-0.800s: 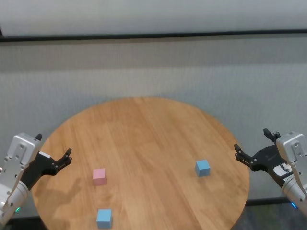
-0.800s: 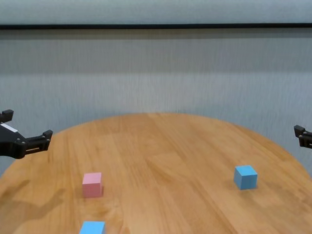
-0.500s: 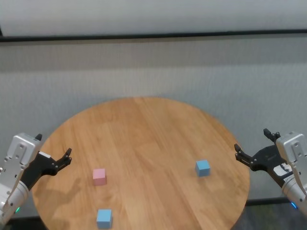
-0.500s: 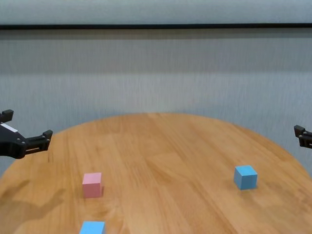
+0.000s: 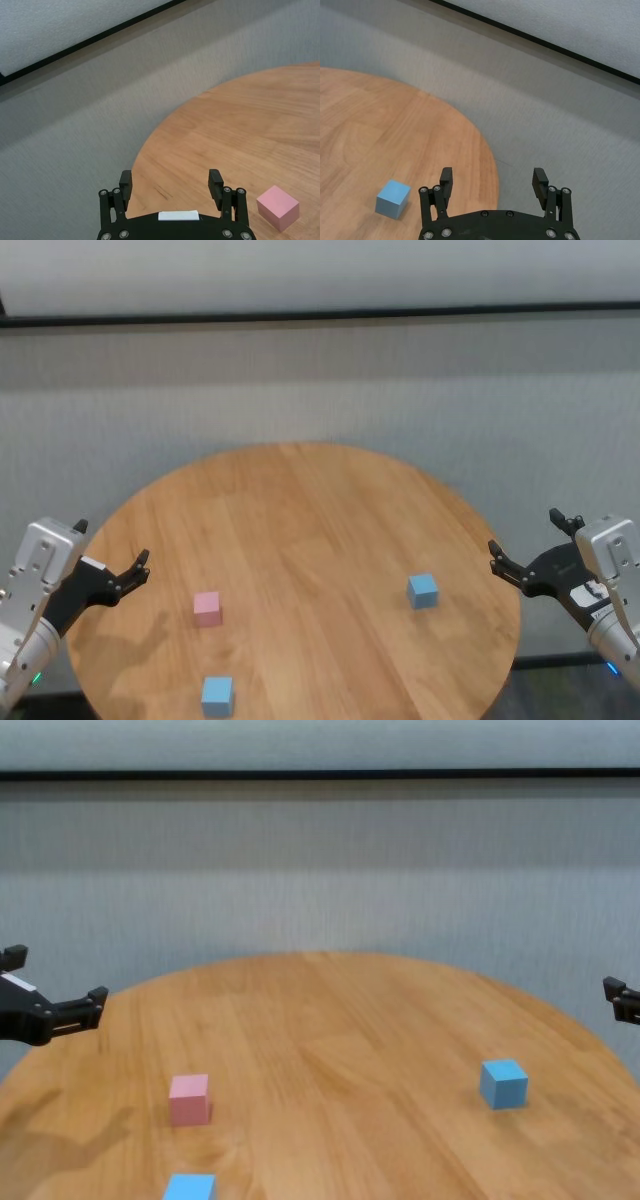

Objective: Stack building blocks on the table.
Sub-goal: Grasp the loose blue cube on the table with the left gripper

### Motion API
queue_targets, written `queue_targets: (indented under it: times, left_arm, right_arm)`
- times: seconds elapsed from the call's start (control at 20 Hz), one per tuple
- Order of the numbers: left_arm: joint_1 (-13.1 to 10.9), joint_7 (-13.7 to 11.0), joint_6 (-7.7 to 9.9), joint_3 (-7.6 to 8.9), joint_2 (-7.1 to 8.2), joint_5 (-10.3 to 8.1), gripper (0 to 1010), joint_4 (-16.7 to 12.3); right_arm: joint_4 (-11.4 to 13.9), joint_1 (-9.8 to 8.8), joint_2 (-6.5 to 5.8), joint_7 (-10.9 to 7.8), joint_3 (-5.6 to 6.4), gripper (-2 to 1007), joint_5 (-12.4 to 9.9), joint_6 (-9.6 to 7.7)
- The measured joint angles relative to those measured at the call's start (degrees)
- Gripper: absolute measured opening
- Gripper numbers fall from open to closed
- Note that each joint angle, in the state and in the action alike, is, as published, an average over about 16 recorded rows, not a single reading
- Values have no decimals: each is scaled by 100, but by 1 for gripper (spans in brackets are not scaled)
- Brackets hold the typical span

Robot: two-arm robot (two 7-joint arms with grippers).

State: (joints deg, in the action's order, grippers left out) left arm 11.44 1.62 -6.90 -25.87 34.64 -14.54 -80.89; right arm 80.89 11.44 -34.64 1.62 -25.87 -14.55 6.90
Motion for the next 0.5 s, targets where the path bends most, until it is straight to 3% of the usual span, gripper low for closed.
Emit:
queue_targets:
  times: [0.5]
  left_arm:
    - [0,0,0,0,0,0,1000,0]
  right_arm:
    - [0,0,0,0,0,1005,0,0]
